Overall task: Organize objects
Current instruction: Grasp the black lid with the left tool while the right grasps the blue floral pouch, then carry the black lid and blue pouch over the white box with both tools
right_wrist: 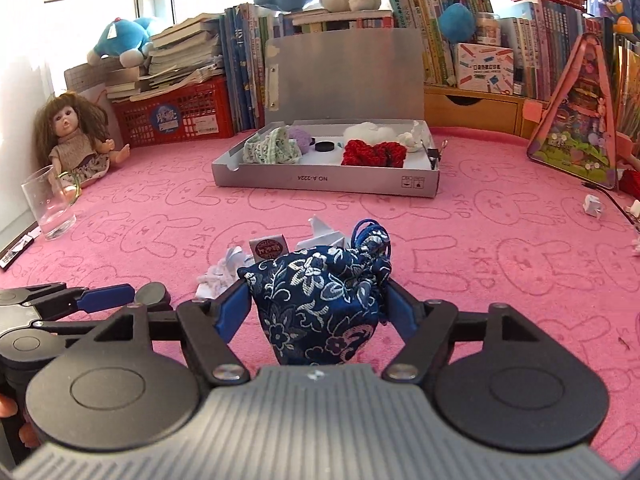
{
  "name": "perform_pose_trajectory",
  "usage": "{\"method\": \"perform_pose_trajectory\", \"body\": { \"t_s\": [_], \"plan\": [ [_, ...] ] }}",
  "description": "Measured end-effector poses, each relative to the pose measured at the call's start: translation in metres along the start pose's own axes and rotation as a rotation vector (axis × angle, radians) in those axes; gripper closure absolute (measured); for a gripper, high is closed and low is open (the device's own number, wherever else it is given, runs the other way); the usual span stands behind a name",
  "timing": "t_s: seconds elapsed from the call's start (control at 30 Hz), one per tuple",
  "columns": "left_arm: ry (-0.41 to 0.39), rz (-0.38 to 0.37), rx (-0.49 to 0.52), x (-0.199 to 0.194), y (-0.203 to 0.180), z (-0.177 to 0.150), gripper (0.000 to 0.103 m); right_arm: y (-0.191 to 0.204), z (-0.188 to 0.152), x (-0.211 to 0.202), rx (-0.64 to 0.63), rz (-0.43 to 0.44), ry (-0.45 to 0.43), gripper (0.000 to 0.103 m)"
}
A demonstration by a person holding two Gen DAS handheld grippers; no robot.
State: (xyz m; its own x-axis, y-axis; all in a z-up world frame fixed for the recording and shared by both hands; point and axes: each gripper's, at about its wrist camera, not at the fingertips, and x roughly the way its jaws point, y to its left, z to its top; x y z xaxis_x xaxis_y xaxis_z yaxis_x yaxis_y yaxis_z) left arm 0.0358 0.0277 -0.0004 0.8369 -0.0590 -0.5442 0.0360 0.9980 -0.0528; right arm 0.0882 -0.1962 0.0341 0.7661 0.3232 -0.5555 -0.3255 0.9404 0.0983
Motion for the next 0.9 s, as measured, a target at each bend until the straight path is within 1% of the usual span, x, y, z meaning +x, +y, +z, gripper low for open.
{"method": "perform_pose_trajectory", "body": {
  "t_s": [0.07,0.13,0.27,0.33,0.37,0.4,0.43,0.53,0.63,0.73,0.9],
  "plan": [
    [-0.003,0.012,0.012,0.002,-0.003,-0.001,0.044,-0.003,-0.001,0.003,0.02,-0.044,0.0,0.029],
    [-0.007,0.045,0.048,0.003,-0.01,-0.002,0.044,-0.006,-0.004,0.007,0.033,-0.077,0.008,0.029],
    [-0.016,0.065,0.035,0.005,-0.012,-0.002,0.044,-0.006,-0.009,0.01,0.035,-0.086,0.014,0.029],
    [-0.017,0.068,0.026,0.005,-0.01,-0.002,0.045,-0.006,-0.01,0.009,0.037,-0.088,0.006,0.029],
    [-0.019,0.074,0.017,0.004,-0.009,-0.001,0.053,-0.007,-0.01,0.009,0.039,-0.088,0.003,0.029],
    [-0.021,0.08,0.01,0.004,-0.008,0.0,0.063,-0.008,-0.009,0.008,0.044,-0.089,-0.002,0.029],
    [-0.02,0.081,0.002,0.004,-0.006,0.001,0.066,-0.009,-0.008,0.008,0.048,-0.088,-0.006,0.029],
    [-0.023,0.074,-0.023,0.003,-0.001,0.006,0.066,-0.014,0.0,0.006,0.062,-0.089,-0.021,0.029],
    [-0.042,0.079,-0.013,0.002,-0.001,0.012,0.066,-0.02,0.008,0.006,0.084,-0.084,-0.032,0.029],
    [-0.047,0.063,-0.018,0.002,0.0,0.021,0.066,-0.027,0.016,0.008,0.109,-0.076,-0.037,0.029],
    [-0.063,0.055,-0.022,0.01,0.003,0.045,0.066,-0.036,0.031,0.013,0.127,-0.08,-0.06,0.029]
  ]
}}
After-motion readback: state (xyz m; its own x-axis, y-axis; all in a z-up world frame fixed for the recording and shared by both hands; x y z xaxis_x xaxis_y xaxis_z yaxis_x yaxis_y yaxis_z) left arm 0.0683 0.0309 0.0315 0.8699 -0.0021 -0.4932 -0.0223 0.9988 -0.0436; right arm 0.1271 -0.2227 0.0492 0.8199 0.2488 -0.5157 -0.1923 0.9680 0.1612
